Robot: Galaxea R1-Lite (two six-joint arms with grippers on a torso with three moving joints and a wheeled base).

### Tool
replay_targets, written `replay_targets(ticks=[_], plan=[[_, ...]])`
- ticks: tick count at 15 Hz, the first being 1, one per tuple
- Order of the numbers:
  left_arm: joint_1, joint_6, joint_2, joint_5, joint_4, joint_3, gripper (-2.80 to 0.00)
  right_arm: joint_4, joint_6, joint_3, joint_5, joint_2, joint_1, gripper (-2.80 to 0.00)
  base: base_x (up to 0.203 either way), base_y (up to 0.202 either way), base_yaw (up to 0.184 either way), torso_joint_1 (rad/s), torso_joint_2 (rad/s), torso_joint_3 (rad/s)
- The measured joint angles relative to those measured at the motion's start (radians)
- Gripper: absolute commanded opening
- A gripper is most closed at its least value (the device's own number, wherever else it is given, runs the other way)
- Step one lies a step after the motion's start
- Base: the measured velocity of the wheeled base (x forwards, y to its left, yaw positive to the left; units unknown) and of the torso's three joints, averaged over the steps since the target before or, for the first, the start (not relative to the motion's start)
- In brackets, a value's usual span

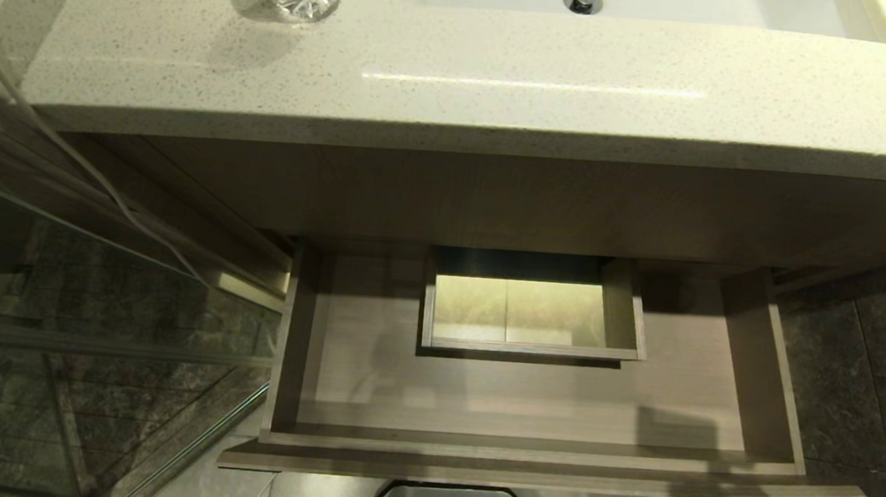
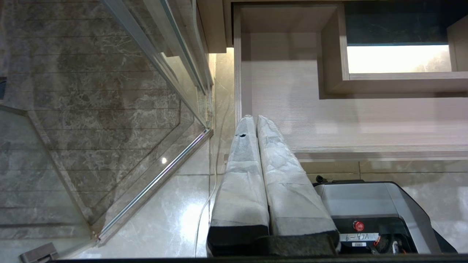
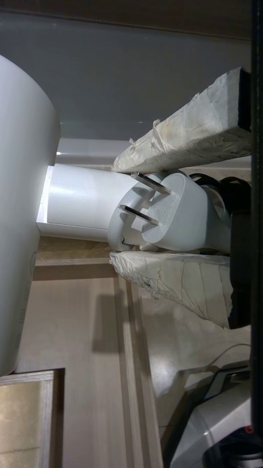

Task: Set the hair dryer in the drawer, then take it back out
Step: Put it into the drawer

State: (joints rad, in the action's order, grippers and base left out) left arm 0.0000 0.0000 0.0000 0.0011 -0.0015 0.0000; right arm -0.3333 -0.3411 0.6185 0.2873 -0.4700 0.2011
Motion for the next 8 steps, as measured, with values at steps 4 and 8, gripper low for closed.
replay_targets(ticks=[4, 8], plan=[[0.0, 0.0, 0.0, 0.001, 0.0, 0.0, -2.8, -0.048, 0.103, 0.002, -0.009, -0.014, 0.0, -2.8, 0.0, 0.0, 0.0, -0.002, 0.0, -0.007], [0.0, 0.0, 0.0, 0.0, 0.001, 0.0, -2.8, -0.052, 0.144, -0.007, -0.011, -0.024, -0.001, -2.8, 0.0, 0.0, 0.0, 0.0, 0.0, 0.0]])
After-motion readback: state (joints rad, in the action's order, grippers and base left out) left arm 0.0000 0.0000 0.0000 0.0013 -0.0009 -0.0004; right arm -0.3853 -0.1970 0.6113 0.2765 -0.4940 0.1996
